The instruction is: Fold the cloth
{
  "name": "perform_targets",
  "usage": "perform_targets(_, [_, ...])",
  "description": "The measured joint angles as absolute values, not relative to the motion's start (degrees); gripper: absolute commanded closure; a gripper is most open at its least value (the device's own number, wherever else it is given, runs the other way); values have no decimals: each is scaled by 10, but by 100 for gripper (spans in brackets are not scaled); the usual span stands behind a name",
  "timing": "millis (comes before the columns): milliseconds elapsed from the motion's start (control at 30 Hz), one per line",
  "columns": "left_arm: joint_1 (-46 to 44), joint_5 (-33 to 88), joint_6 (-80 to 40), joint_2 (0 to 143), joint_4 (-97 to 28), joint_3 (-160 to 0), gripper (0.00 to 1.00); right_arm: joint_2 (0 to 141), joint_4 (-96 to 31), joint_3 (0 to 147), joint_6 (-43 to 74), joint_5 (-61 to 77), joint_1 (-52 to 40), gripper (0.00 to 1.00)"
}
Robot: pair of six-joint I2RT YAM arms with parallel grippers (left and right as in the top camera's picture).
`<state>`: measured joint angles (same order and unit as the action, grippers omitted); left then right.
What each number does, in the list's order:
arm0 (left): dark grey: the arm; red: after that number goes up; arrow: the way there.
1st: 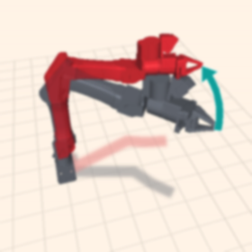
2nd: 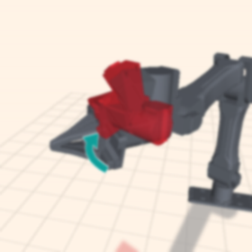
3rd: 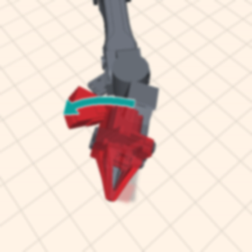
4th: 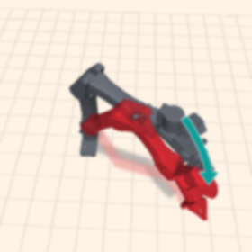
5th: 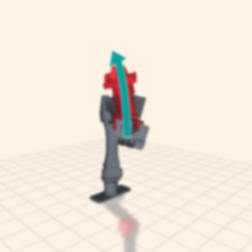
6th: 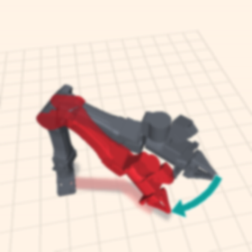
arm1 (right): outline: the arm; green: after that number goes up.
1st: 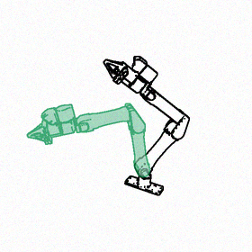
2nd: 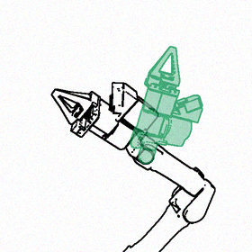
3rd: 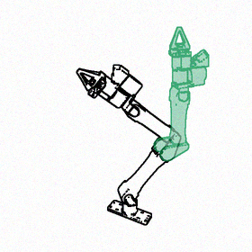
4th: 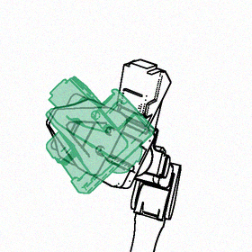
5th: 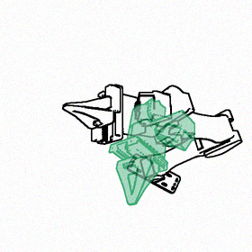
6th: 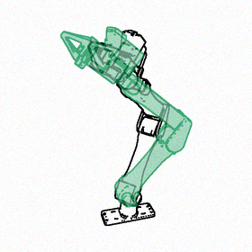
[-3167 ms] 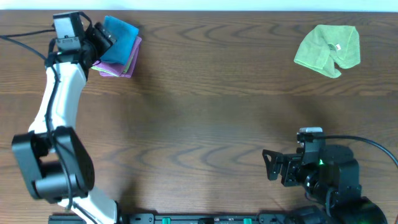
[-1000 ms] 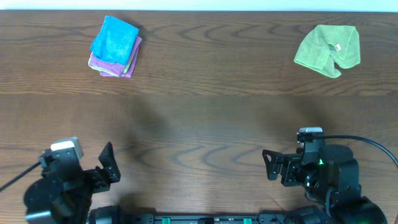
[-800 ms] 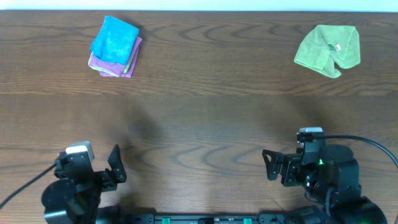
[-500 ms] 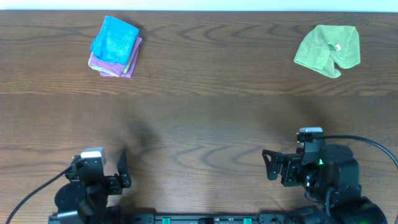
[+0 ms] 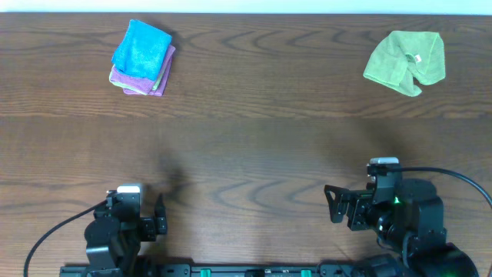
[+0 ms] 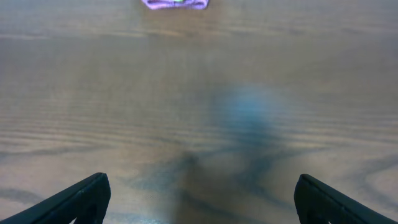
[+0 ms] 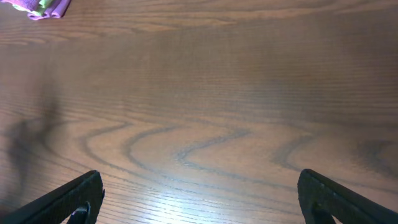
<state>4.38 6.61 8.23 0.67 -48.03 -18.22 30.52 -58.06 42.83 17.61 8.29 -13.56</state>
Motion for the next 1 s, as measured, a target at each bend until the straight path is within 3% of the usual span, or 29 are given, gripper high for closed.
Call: perform_targets(1000, [44, 39, 86, 6, -503, -168, 5, 305, -581, 428, 176, 83, -136, 1])
